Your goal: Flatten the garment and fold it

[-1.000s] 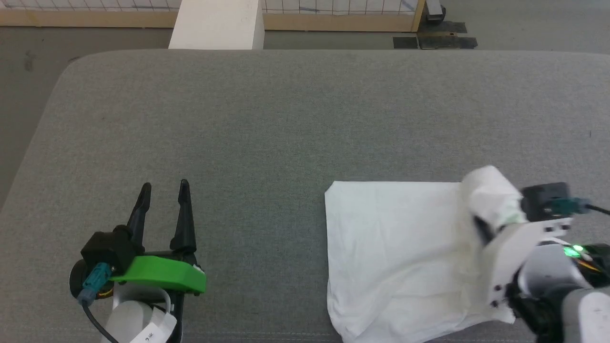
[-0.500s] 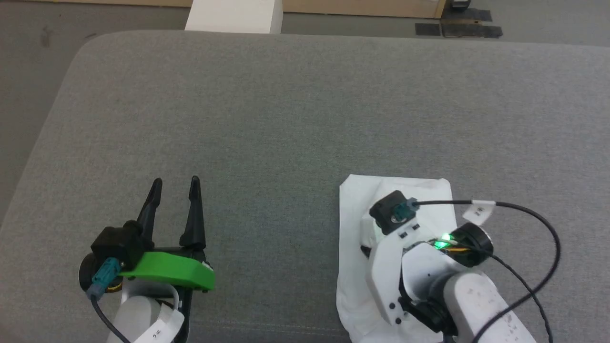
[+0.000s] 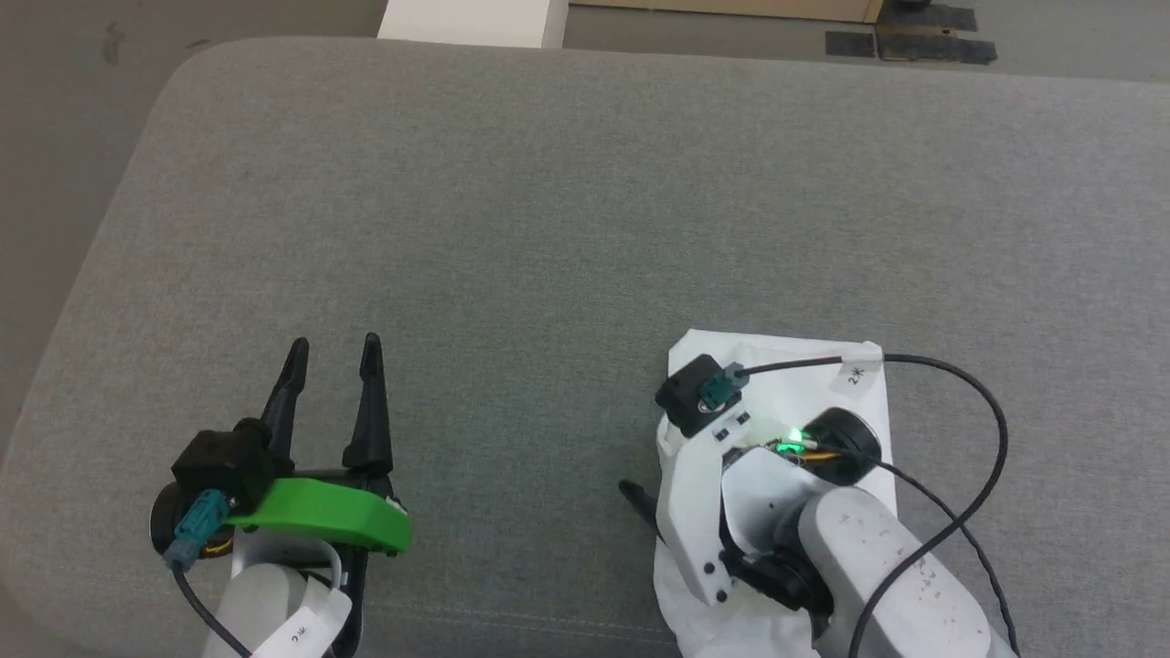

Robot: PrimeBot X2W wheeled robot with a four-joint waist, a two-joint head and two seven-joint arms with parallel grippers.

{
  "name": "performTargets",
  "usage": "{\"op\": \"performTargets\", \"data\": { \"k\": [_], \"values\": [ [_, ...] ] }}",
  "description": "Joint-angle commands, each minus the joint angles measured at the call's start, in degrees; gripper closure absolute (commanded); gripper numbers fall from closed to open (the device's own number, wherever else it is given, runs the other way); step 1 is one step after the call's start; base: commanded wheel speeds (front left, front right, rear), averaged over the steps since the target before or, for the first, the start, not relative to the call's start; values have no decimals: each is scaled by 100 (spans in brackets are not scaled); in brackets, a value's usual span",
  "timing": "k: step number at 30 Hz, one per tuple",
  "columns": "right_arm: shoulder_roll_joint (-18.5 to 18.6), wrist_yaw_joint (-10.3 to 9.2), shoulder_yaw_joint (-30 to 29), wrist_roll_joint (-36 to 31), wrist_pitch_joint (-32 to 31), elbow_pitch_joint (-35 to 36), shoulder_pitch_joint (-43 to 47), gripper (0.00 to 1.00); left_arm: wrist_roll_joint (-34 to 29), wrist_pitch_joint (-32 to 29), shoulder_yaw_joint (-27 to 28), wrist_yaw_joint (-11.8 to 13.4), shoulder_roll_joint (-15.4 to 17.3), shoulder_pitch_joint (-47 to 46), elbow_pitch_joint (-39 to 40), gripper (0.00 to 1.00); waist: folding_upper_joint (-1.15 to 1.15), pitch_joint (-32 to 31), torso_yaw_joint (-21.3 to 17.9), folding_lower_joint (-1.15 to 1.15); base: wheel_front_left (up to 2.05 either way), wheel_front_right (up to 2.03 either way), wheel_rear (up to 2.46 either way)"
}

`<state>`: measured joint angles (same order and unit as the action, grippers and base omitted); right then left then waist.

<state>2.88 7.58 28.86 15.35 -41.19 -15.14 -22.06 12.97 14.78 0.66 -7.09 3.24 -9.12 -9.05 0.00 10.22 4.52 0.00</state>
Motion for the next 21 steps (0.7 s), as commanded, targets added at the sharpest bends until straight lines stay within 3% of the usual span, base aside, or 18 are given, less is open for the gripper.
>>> {"op": "performTargets", "data": {
  "k": [1, 6, 10, 21],
  "values": [
    [-1, -9, 27, 97, 130, 112, -126, 0, 36, 22, 6, -39, -19, -1, -20, 0, 0, -72, -66, 0, 0, 0, 0],
    [-1, -9, -23, 268, 640, 546, -147, 0, 31, 22, -8, -39, -17, 39, -15, 0, 0, -215, -183, 0, 0, 0, 0],
    [50, -9, -136, 220, 593, 744, -7, 0, 21, 22, 4, -39, -17, 88, 16, 0, 0, -287, -277, 0, 0, 0, 0],
    [384, -9, -297, 152, -453, 1059, 595, 0, 33, 22, 19, -39, -7, 151, 41, 0, 0, -421, -381, 0, 0, 0, 0]
  ]
}}
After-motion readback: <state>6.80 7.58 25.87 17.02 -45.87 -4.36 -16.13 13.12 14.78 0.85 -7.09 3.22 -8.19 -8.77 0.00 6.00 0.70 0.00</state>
